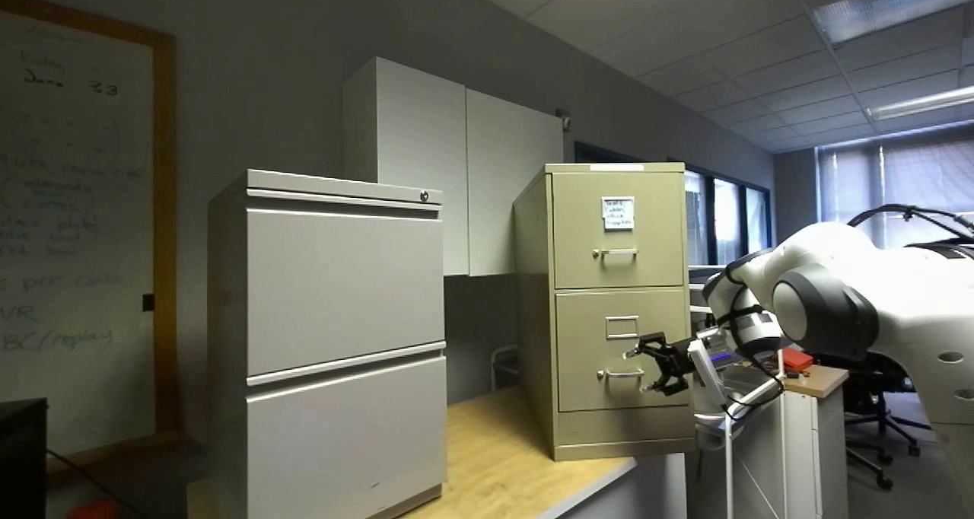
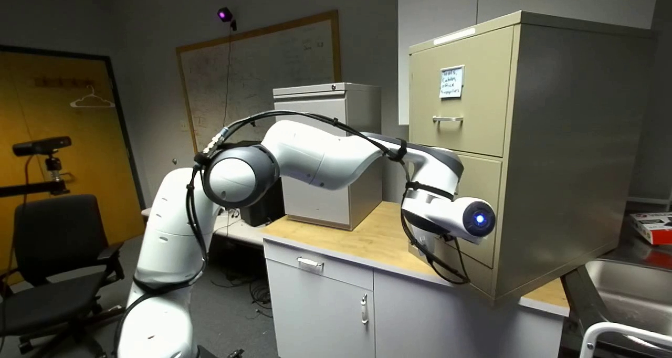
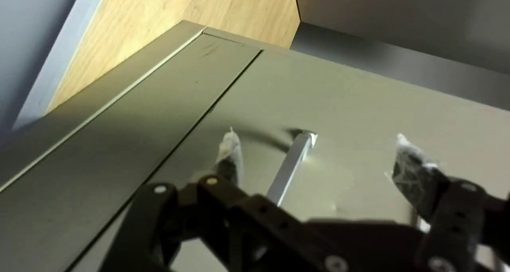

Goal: Open the bottom drawer on the beige cabinet

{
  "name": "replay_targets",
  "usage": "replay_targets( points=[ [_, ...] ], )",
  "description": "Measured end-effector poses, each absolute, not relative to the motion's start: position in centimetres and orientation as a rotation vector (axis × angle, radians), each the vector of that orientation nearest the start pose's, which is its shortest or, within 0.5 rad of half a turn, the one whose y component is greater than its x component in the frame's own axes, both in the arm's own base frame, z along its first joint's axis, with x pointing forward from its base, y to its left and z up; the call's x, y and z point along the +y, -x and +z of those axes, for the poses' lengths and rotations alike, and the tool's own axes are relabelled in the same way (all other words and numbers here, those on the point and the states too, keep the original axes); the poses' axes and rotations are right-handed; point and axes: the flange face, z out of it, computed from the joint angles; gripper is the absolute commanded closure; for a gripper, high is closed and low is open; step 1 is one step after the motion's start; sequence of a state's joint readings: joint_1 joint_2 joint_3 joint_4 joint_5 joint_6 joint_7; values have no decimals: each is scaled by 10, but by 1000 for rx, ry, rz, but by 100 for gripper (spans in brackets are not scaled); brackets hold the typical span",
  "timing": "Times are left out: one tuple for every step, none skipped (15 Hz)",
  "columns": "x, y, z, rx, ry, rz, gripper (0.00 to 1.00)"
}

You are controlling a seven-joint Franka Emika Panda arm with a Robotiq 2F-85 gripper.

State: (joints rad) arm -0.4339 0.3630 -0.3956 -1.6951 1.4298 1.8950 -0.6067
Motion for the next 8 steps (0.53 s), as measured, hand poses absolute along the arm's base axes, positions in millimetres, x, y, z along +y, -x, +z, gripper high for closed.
replay_targets(
  points=[
    [-420,-524,433,882,1868,-791,0],
    [-422,-525,433,942,1841,-762,0],
    [-423,-525,433,1003,1814,-735,0],
    [-424,-526,432,1067,1793,-710,0],
    [-425,-526,432,1128,1777,-687,0],
    [-425,-527,431,1191,1764,-665,0],
    [-426,-528,430,1252,1756,-643,0],
    [-426,-528,429,1310,1749,-622,0]
  ],
)
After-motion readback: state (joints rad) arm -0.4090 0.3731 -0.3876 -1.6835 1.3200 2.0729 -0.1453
